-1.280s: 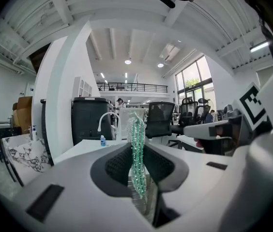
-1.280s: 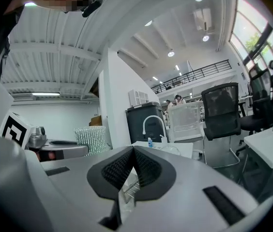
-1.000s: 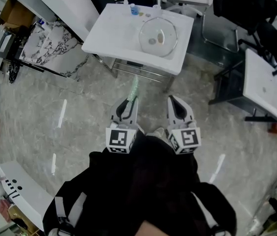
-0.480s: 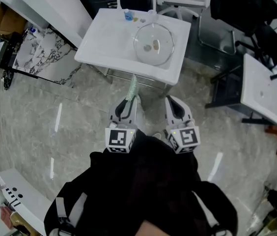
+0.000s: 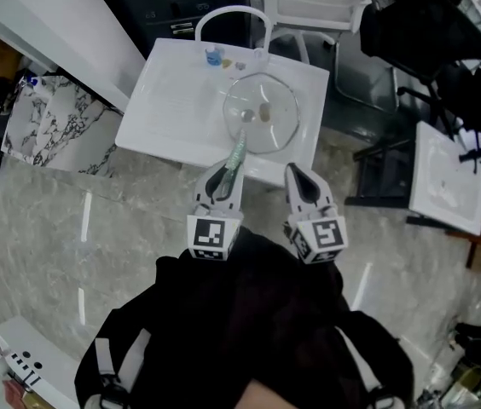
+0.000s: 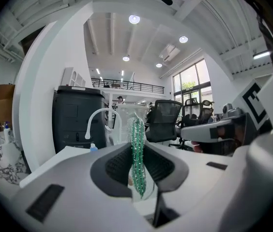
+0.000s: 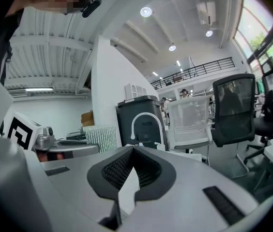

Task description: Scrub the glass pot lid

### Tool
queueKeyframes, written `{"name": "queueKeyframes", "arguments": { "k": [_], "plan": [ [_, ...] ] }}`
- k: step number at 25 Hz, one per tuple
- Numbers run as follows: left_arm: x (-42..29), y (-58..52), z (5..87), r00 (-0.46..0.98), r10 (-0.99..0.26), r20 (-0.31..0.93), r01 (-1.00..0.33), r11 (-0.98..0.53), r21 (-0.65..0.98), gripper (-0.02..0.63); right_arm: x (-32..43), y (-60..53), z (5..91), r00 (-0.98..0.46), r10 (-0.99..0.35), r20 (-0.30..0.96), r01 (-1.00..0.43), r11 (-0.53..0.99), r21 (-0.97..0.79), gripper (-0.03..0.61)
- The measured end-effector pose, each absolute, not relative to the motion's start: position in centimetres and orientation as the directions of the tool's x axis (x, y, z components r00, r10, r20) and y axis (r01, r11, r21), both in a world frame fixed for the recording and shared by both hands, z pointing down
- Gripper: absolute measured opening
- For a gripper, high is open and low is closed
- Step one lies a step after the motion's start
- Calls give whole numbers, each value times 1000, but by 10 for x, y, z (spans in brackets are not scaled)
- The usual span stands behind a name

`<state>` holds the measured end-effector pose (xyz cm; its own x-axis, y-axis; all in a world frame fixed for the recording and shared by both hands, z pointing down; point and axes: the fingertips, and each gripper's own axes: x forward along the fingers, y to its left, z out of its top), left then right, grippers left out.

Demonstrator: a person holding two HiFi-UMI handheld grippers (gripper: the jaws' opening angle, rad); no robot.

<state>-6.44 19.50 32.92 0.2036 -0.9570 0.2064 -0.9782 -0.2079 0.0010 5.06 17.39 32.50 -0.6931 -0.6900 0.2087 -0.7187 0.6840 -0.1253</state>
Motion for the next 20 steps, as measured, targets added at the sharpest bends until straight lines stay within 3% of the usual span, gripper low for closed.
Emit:
{"name": "queueKeyframes", "arguments": {
  "k": [6,20],
  "plan": [
    [-100,125,317,244,-951,189,-970,-241,38,63,15,110,303,-672,-716,188,-739,666,-101,2],
    [-133,52,354,386,-884,262,-922,-372,105,63,-28,52,330,-574,-769,281,-809,586,-46,2]
  ]
}}
